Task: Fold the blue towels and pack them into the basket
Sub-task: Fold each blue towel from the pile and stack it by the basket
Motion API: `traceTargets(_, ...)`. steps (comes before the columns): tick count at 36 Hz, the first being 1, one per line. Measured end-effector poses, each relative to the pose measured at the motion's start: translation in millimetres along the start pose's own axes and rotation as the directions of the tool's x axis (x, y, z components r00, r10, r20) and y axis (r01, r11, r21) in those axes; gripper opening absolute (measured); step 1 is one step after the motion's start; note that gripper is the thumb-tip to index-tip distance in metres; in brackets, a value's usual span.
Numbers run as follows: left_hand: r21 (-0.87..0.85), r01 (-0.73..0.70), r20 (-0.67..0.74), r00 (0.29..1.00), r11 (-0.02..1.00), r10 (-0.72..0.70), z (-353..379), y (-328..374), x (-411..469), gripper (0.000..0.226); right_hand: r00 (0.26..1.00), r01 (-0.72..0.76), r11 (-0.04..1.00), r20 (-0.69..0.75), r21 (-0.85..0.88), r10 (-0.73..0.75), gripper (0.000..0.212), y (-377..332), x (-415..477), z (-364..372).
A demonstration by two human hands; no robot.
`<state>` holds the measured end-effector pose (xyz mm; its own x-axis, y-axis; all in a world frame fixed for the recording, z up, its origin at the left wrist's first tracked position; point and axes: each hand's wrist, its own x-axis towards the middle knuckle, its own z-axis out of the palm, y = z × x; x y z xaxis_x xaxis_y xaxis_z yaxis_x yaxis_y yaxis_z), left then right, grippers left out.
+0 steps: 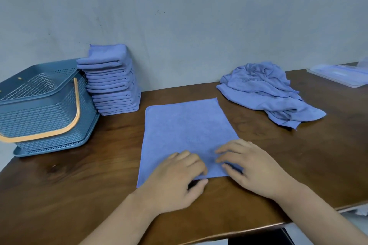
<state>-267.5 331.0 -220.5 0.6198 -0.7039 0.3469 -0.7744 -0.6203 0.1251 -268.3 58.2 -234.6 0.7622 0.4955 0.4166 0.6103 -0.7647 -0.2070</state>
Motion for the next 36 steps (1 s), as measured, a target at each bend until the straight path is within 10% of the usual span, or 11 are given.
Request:
traceTargets(22,0.020,0.112,-0.019,0.994,0.994,-0.111,15.6,1.4,4.6,0.032,0.996,0.082,0.996,0.020,-0.027,-0.081,0.010,-14.3,2.6,-2.7)
traceTargets(36,0.040,0.200,-0.069,0.978,0.979,-0.196,2.6,-27.6,-31.6,0.014,0.979,-0.201,0.968,0.074,0.148,0.192,0.025,16.1,-18.0,-16.5)
